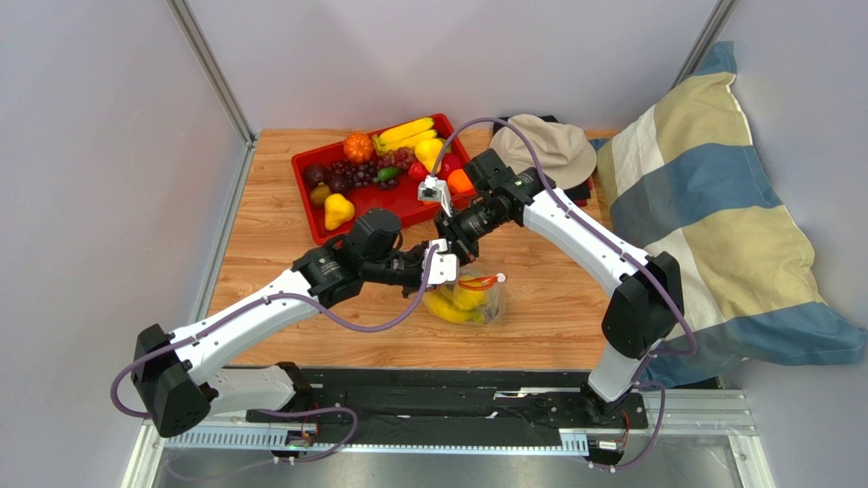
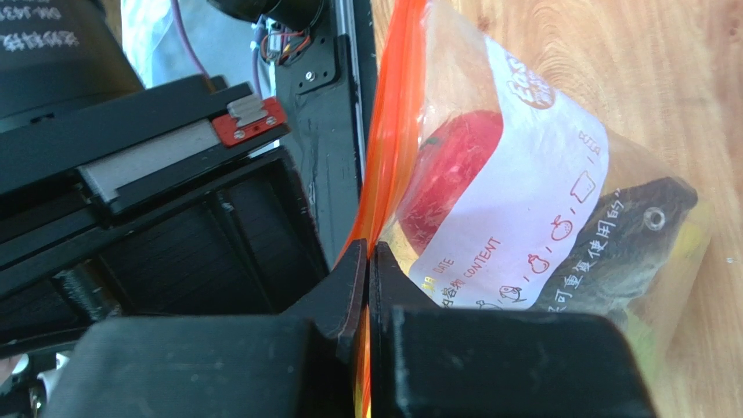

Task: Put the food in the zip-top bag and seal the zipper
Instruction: Zip the zipper food storage bag at the center of the board.

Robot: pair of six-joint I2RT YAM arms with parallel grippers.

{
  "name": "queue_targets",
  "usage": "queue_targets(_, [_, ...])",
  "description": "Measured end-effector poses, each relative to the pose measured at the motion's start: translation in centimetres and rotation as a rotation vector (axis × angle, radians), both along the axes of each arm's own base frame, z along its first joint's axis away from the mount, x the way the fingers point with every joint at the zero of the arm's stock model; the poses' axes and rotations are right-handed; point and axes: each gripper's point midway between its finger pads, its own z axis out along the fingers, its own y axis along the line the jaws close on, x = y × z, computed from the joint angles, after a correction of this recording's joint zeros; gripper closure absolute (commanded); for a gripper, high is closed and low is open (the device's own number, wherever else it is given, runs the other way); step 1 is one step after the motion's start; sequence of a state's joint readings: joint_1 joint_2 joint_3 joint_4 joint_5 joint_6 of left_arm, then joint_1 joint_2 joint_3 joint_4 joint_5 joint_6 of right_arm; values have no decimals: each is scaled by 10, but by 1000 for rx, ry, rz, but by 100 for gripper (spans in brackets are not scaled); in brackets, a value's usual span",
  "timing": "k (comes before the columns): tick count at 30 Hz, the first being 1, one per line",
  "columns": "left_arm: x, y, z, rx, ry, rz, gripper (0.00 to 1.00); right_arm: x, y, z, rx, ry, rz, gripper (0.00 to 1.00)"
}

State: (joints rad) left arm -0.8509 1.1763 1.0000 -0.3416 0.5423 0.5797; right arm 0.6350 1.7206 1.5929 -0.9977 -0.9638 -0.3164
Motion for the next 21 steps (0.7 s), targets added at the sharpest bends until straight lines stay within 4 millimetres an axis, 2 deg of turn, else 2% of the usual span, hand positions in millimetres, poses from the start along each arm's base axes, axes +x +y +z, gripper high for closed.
queue_targets(2, [0, 0, -1, 3, 6, 7, 100, -2, -1, 0, -2, -5, 13, 89])
queue_targets(3, [0, 0, -1, 2, 7, 9, 100, -3, -2, 2, -3, -9, 17, 79])
queue_targets(5, [0, 0, -1, 2, 12, 11, 100, -1, -3, 5, -3, -18, 16, 69])
queue_targets(6, [-1, 0, 0, 0, 15, 10, 100, 1, -4, 6, -2, -25, 13, 59])
queue_targets(8, [-2, 0, 0, -1, 20, 10, 100, 6, -8, 7, -6, -39, -1, 48])
queue_targets(9, [-3, -1, 0, -2, 22, 8, 100, 10, -11, 7, -14, -48, -14, 39])
queue_targets(12, [-2, 0, 0, 0, 24, 17, 100, 20, -22, 13, -21, -65, -64, 29])
queue_targets(15, [-1, 0, -1, 2, 25, 25, 100, 28, -38, 28, -19, -105, -126, 24])
queue_targets(19, [3, 0, -4, 9, 48, 52, 100, 37, -73, 65, 10, -221, -249, 24])
queue_targets(21, [6, -1, -9, 21, 66, 76, 100, 33, -98, 84, 31, -302, -326, 24])
